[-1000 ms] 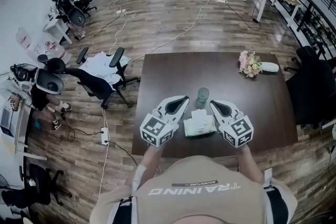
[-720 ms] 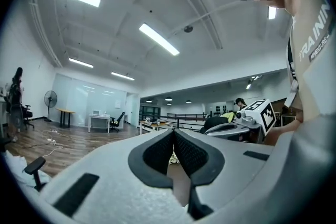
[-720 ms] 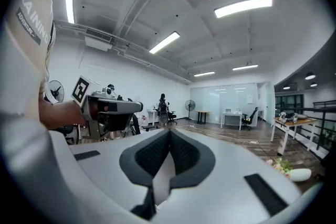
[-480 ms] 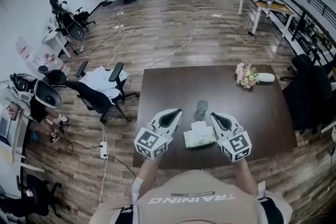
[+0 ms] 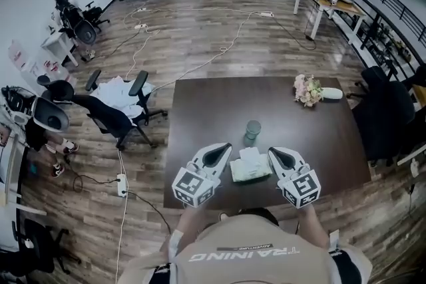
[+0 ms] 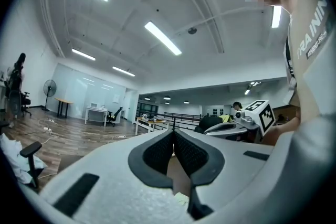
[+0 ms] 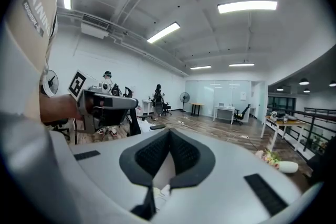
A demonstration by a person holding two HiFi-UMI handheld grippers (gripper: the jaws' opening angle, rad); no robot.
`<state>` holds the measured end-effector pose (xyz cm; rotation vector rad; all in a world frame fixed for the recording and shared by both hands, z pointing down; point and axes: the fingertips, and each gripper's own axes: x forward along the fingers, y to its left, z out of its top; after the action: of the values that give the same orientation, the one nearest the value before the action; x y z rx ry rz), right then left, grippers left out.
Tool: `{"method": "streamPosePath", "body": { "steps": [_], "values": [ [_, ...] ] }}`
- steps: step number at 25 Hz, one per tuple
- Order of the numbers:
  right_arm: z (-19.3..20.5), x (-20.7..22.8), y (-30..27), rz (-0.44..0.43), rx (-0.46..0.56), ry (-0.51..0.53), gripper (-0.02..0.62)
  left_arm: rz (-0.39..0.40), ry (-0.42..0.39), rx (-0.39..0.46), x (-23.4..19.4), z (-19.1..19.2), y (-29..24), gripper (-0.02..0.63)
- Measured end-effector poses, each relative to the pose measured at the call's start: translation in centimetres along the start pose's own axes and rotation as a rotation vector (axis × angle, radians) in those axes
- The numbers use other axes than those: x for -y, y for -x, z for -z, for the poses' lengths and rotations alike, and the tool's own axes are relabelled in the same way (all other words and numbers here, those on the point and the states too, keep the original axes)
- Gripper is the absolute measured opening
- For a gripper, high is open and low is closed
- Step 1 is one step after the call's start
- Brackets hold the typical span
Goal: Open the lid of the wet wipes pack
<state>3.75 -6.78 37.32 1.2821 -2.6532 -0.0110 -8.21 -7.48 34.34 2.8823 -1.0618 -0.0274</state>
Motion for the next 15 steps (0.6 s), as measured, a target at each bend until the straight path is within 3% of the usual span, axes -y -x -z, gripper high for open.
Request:
{"method": "streamPosePath", "body": {
  "steps": [4,9,15],
  "values": [
    [0.3,-0.8,-1.3,-0.03,-0.017,-0.01,0.014,-0.008,-0.055,-0.019,0.4,0.0,0.9,0.009],
    [0.6,-3.3,-2.6,-0.076,-0.048,0.06,0.014,-0.037,-0.008,-0.023,-0.1,1.5,2.4,0.009],
    [0.1,-3.3,-3.3,-0.074,-0.056,0.047,0.014,-0.018,0.009,-0.008,-0.7,1.7,2.6,0.009]
  ]
}}
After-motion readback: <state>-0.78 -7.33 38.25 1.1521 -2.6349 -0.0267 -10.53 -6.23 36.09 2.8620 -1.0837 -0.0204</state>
